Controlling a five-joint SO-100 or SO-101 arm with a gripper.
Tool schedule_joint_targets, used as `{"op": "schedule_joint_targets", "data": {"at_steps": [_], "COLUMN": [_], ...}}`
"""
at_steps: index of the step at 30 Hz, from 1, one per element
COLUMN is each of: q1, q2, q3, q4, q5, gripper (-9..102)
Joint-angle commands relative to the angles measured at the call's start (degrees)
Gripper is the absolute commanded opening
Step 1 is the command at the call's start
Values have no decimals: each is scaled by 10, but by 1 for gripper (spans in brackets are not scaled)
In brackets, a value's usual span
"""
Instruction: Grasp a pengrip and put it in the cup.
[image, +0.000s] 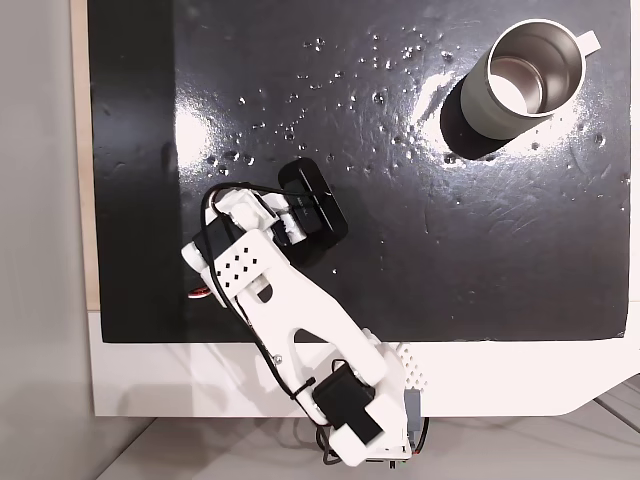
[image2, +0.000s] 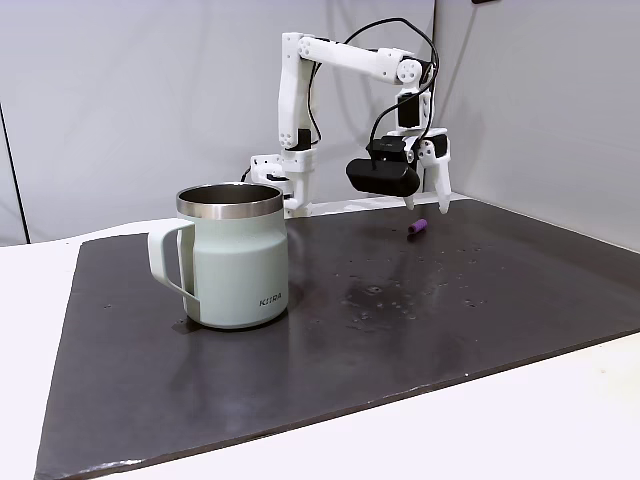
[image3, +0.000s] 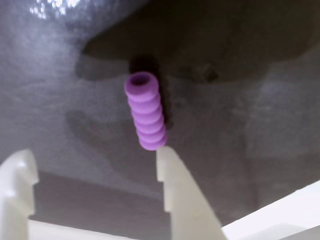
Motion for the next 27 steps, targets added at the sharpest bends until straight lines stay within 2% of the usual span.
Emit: {"op": "schedule_joint_targets", "data": {"at_steps": [1,11,17,27], "q1": [-16,-25,-21,4], "q2": [-4,-25,-28,-55], "q3": [-26,-4,47,48], "q4": [8,3,-50,-83], "q5": [-8,-40,-69,-80], "gripper": [22,19,16,16]}}
